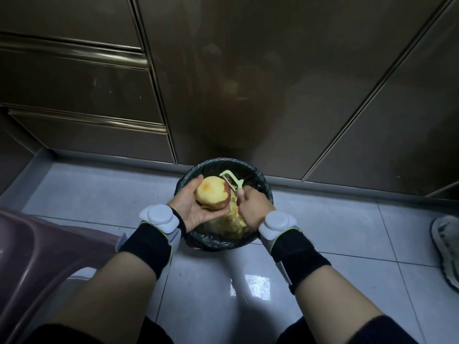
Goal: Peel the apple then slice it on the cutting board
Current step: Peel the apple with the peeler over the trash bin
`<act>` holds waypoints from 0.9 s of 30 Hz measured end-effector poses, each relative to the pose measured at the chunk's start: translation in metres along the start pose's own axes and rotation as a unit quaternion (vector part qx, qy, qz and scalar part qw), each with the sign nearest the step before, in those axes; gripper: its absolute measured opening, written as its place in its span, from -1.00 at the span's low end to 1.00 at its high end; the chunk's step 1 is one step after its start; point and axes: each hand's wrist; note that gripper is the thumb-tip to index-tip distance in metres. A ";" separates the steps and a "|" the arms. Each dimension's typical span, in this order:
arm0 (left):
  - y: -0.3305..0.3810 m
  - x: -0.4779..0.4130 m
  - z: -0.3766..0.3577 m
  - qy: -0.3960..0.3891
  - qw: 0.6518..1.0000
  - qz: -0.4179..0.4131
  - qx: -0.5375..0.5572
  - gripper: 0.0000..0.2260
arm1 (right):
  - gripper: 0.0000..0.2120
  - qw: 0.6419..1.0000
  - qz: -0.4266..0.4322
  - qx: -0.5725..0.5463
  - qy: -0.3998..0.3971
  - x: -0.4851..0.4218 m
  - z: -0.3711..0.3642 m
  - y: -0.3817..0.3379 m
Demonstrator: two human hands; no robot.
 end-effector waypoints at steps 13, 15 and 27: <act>-0.001 0.007 -0.005 0.030 0.999 -0.038 -0.004 -0.58 | -0.74 0.994 0.098 0.045 0.016 0.011 -0.005 -0.013; 0.000 0.007 -0.006 0.033 0.999 -0.027 0.000 -0.57 | -0.75 0.992 0.102 0.072 0.028 0.011 -0.005 -0.014; 0.000 0.007 0.001 0.003 1.000 -0.002 -0.022 -0.39 | -0.82 0.996 -0.068 0.063 -0.013 -0.004 0.006 0.012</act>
Point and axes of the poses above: each hand's wrist, its own x-axis away from the middle knuckle, its own z-axis out of the back of the hand, y = z × x, and after that the axes turned 11 degrees about -x, right-handed
